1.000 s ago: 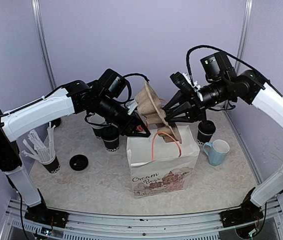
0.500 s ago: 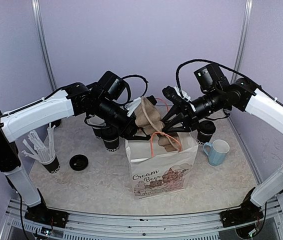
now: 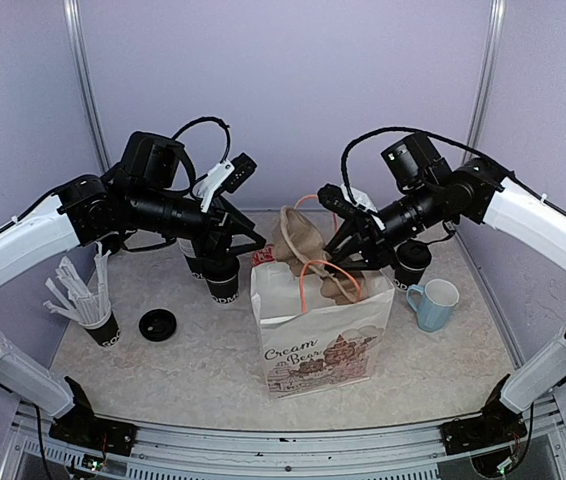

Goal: Pack the takeout coffee

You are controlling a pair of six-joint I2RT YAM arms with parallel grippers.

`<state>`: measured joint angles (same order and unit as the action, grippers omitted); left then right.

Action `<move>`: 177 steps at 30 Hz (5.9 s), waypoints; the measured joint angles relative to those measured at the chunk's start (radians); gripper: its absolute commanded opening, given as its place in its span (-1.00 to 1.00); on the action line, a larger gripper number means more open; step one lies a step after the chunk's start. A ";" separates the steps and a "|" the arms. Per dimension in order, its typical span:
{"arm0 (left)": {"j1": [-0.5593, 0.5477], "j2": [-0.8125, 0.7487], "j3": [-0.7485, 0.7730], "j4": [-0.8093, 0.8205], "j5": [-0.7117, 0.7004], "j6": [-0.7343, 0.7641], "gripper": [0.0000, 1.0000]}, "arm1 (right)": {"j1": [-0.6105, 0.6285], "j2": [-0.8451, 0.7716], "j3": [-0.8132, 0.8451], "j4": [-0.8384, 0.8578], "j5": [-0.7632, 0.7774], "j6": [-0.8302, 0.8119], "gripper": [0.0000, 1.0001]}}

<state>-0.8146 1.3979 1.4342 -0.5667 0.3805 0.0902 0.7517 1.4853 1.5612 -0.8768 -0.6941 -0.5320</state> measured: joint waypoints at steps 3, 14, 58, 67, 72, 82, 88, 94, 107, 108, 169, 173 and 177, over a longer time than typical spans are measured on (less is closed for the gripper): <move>0.030 -0.014 -0.020 0.038 -0.013 -0.016 0.17 | 0.000 0.008 0.000 -0.024 0.027 -0.004 -0.53; 0.105 -0.014 -0.046 0.128 -0.068 -0.062 0.18 | 0.072 0.084 0.034 -0.179 0.183 -0.096 -0.57; 0.242 0.003 -0.256 0.278 0.084 -0.067 0.17 | 0.236 0.365 0.188 -0.480 0.619 -0.239 -0.54; 0.242 0.000 -0.261 0.283 0.085 -0.067 0.17 | 0.236 0.366 0.117 -0.455 0.605 -0.232 -0.35; 0.242 -0.004 -0.269 0.285 0.085 -0.067 0.17 | 0.236 0.366 0.116 -0.453 0.603 -0.229 -0.11; 0.235 -0.031 -0.270 0.288 0.082 -0.067 0.18 | 0.236 0.359 0.153 -0.480 0.584 -0.235 0.12; 0.184 -0.037 -0.257 0.274 0.071 -0.057 0.18 | 0.236 0.303 0.191 -0.486 0.589 -0.243 0.16; 0.074 -0.037 -0.197 0.255 0.053 -0.034 0.20 | 0.236 0.228 0.232 -0.488 0.601 -0.265 0.17; -0.051 0.229 0.154 0.254 0.076 -0.021 0.22 | 0.236 0.071 0.318 -0.488 0.599 -0.328 0.20; -0.058 0.259 0.180 0.254 0.079 -0.021 0.20 | 0.235 0.058 0.324 -0.489 0.599 -0.333 0.21; -0.215 0.402 0.455 -0.095 -0.159 0.029 -0.72 | -0.668 0.321 0.131 -0.115 0.442 -0.137 0.57; -0.198 0.419 0.455 -0.111 -0.150 0.038 -0.17 | -0.673 0.371 0.156 -0.177 0.425 -0.193 0.61; -0.186 0.425 0.455 -0.116 -0.164 0.033 0.09 | -0.673 0.396 0.229 -0.229 0.409 -0.244 0.61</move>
<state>-1.0004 1.8225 1.8893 -0.6823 0.2165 0.1234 0.0792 1.8816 1.7905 -1.1057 -0.2848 -0.7761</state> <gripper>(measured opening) 0.478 0.806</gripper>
